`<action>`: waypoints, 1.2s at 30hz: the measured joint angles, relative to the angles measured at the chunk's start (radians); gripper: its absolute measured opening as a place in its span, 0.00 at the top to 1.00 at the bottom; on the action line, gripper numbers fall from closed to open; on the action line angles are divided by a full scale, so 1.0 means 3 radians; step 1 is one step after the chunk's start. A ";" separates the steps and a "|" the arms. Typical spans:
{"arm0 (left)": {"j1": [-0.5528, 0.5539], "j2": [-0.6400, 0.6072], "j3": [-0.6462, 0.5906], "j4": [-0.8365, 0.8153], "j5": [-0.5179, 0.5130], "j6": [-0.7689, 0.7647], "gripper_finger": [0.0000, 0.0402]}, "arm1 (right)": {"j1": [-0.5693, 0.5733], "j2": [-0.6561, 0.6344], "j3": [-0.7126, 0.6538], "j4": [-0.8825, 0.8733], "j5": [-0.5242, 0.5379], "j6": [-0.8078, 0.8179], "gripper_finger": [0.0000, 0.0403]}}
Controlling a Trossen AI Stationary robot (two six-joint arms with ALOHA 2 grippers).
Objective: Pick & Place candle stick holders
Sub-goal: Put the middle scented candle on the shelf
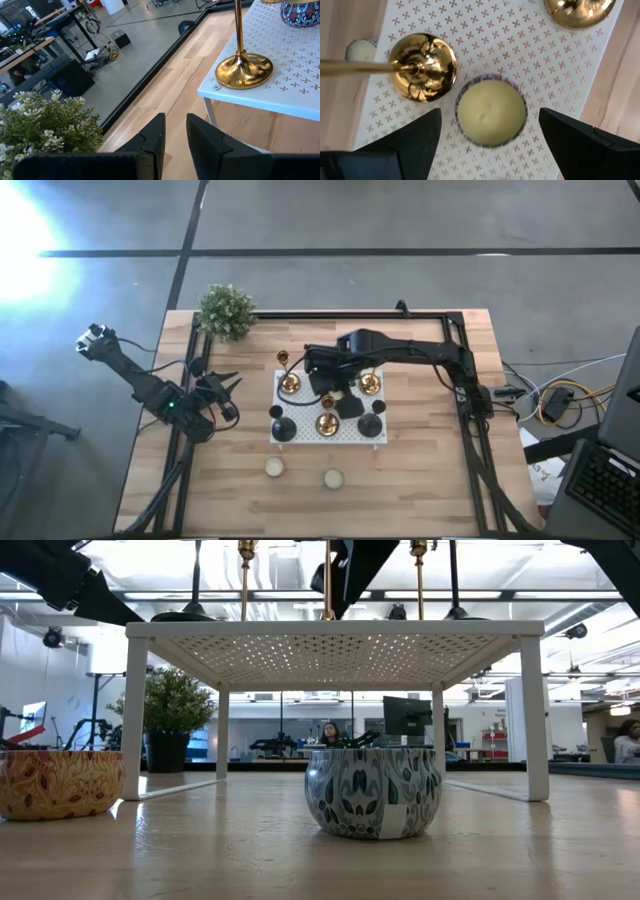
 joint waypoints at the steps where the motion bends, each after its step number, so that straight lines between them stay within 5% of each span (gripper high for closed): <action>1: 0.0000 0.0000 0.0000 0.0000 0.0000 0.0000 0.79 | 0.0000 0.0000 0.0026 -0.0032 0.0008 0.0008 0.19; 12: 0.0000 0.0000 0.0000 0.0000 0.0001 0.0000 0.79 | 0.0039 -0.0004 0.0412 -0.0303 0.0300 0.0032 0.19; 36: 0.0000 -0.0001 0.0000 -0.0001 -0.0009 0.0000 0.79 | 0.0154 -0.0329 0.0408 -0.0260 0.1110 -0.0019 0.19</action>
